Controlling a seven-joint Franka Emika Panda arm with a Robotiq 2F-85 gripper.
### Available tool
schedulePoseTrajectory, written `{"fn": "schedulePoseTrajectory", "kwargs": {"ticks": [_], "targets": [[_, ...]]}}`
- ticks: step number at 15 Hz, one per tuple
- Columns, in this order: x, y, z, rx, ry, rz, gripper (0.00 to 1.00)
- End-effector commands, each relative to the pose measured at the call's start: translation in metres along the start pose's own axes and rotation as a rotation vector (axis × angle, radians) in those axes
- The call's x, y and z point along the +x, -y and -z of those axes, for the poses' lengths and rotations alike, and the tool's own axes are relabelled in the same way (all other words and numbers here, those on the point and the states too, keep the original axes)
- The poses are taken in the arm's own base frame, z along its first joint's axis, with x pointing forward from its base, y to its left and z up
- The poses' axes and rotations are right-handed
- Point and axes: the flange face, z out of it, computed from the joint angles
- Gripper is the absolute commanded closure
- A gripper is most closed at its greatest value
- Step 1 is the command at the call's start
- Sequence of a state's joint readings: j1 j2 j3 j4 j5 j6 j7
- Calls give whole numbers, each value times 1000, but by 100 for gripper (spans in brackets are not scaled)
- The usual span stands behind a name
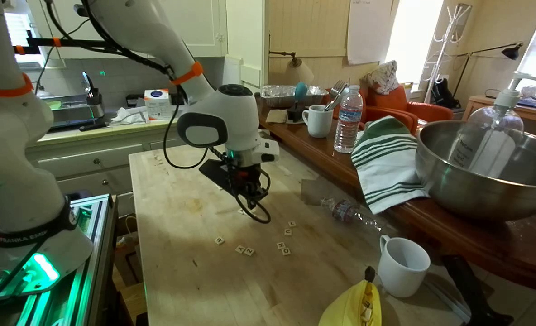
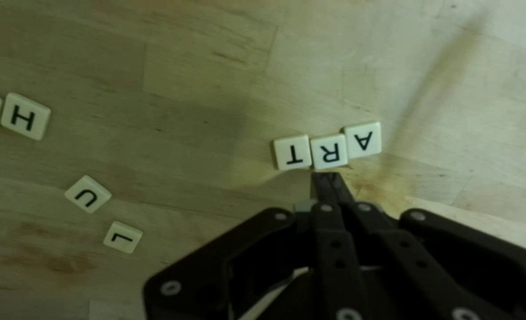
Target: Move three letter blocks to the far left, then move three more to the left.
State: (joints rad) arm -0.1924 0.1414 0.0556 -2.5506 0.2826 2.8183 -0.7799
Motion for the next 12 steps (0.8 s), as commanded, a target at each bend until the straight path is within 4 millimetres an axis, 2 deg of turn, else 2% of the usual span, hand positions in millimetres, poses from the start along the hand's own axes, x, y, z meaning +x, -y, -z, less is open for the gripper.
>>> {"fn": "schedulePoseTrajectory", "kwargs": {"ticks": [1, 5, 12], "targets": [[-8, -13, -2, -9, -2, 39, 100], [-13, -19, -3, -13, -3, 72, 100], [-15, -17, -11, -15, -2, 122, 100]]}}
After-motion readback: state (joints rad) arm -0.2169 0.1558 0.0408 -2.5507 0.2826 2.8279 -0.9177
